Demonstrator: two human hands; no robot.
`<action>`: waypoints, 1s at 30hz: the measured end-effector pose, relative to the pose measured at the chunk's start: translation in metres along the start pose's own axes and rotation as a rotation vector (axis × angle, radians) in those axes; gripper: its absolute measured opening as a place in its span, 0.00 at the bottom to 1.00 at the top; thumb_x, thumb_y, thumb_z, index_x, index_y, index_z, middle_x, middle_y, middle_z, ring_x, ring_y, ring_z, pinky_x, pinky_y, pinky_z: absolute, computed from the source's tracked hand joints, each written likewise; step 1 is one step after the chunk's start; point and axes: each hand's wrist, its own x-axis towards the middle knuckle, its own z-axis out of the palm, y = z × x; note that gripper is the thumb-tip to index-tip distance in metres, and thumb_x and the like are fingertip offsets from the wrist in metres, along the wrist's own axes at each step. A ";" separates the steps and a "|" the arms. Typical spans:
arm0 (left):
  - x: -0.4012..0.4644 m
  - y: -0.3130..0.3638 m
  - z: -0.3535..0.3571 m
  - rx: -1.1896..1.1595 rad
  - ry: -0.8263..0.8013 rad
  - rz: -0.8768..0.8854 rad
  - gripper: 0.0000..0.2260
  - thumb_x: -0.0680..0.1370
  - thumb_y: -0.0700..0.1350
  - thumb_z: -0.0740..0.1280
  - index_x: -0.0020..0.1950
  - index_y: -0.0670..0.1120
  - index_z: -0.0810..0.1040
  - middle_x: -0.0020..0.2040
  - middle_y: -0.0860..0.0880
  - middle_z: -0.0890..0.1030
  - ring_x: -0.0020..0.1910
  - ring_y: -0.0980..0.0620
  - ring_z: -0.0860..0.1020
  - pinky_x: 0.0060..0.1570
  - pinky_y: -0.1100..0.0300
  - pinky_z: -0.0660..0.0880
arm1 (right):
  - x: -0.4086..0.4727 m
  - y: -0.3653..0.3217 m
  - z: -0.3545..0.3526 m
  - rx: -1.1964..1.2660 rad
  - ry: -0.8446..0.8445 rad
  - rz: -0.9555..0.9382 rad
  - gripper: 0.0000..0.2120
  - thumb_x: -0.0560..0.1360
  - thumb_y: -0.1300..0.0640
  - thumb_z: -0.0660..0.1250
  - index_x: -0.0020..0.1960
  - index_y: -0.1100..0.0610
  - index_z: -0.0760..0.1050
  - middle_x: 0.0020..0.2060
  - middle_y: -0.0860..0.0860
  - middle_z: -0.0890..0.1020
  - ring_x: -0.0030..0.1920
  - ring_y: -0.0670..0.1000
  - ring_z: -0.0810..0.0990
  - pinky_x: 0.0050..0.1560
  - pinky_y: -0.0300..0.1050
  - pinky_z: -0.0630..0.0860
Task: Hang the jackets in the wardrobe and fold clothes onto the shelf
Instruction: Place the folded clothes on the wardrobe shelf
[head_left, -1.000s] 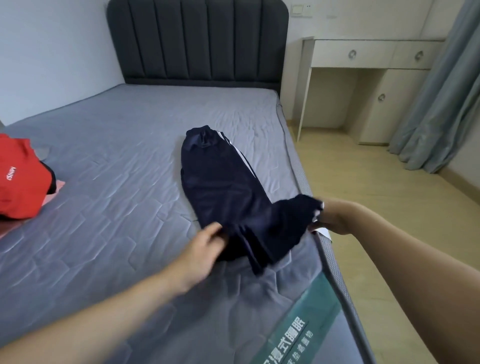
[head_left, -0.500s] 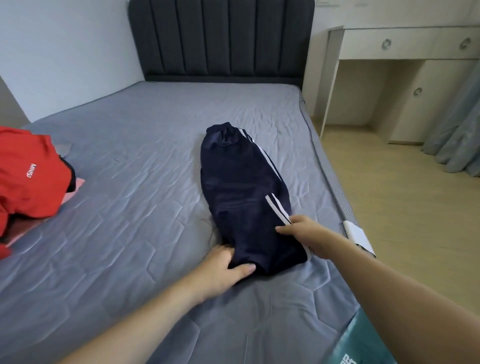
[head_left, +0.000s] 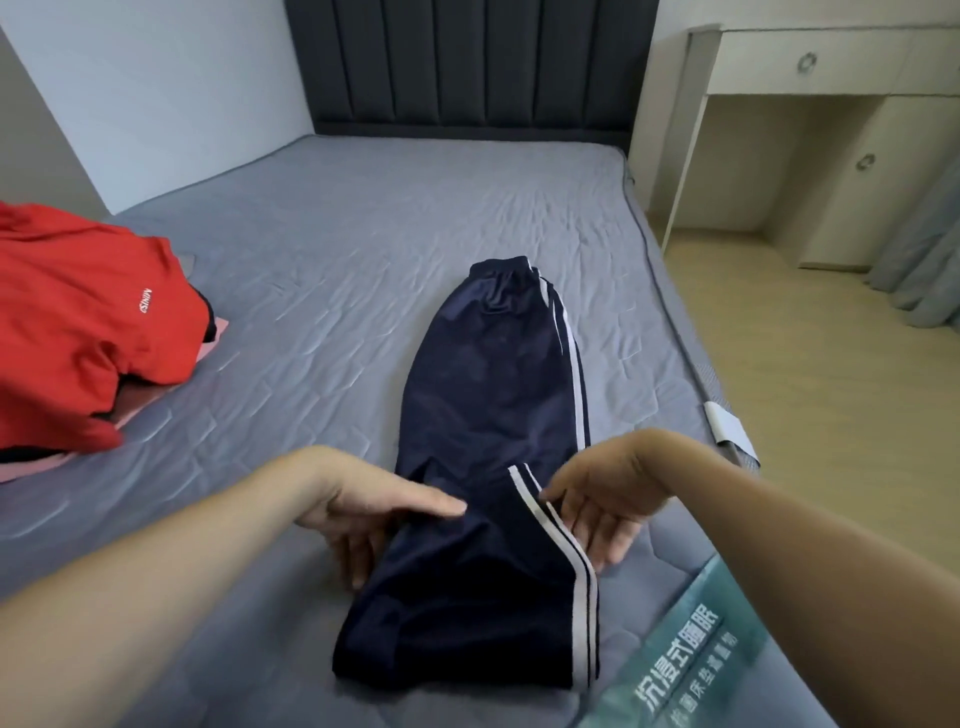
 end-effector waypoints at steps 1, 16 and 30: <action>0.001 0.003 -0.003 -0.104 0.106 0.042 0.42 0.63 0.75 0.68 0.65 0.46 0.79 0.58 0.40 0.82 0.50 0.40 0.81 0.48 0.53 0.78 | 0.003 -0.004 0.000 0.038 0.051 -0.038 0.19 0.75 0.44 0.66 0.46 0.62 0.74 0.37 0.58 0.80 0.36 0.57 0.82 0.37 0.47 0.81; 0.056 0.027 -0.046 -0.599 0.830 0.342 0.24 0.79 0.53 0.67 0.70 0.42 0.69 0.62 0.47 0.78 0.58 0.46 0.78 0.59 0.52 0.75 | 0.026 -0.027 -0.046 0.314 0.513 -0.422 0.09 0.78 0.54 0.67 0.51 0.60 0.76 0.42 0.56 0.82 0.36 0.53 0.82 0.47 0.54 0.83; 0.118 0.051 -0.092 0.228 1.225 0.517 0.10 0.82 0.41 0.55 0.61 0.53 0.62 0.42 0.52 0.71 0.34 0.52 0.72 0.32 0.58 0.67 | 0.082 -0.050 -0.089 -0.292 0.943 -0.562 0.03 0.77 0.55 0.65 0.51 0.52 0.73 0.41 0.46 0.75 0.39 0.49 0.76 0.37 0.41 0.75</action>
